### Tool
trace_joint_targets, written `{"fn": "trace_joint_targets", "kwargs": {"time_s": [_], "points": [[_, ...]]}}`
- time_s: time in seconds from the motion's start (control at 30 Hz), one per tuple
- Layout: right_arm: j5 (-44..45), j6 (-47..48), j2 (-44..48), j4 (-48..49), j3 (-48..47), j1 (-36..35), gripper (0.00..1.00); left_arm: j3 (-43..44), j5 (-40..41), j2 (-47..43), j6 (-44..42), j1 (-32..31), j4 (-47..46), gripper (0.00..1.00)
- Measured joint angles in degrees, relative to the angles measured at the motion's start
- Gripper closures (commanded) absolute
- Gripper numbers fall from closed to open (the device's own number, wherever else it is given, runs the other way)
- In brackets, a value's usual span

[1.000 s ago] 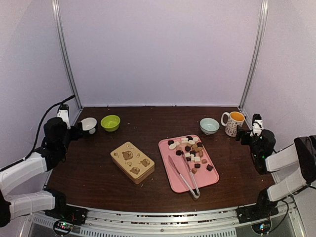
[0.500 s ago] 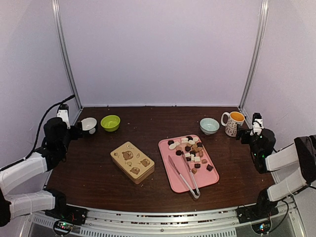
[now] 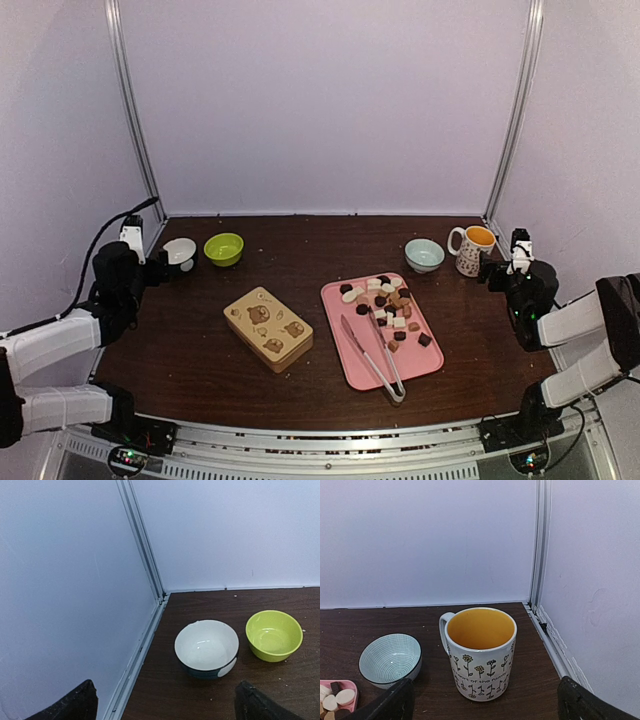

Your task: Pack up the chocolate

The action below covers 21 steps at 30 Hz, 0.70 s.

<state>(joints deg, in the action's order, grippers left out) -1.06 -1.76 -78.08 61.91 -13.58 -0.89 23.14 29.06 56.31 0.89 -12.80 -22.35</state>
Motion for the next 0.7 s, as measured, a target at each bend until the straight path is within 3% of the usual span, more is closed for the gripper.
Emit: {"fn": "trace_joint_targets", "kwargs": {"time_s": [0.4, 0.7], "points": [[0.0, 0.1, 0.0, 0.0, 0.0, 0.0, 0.00, -0.7, -6.6, 21.0, -2.3, 11.1, -18.7, 0.02], [0.0, 0.1, 0.0, 0.0, 0.0, 0.0, 0.00, -3.2, -14.6, 24.2, -2.4, 13.1, -28.3, 0.02]]}}
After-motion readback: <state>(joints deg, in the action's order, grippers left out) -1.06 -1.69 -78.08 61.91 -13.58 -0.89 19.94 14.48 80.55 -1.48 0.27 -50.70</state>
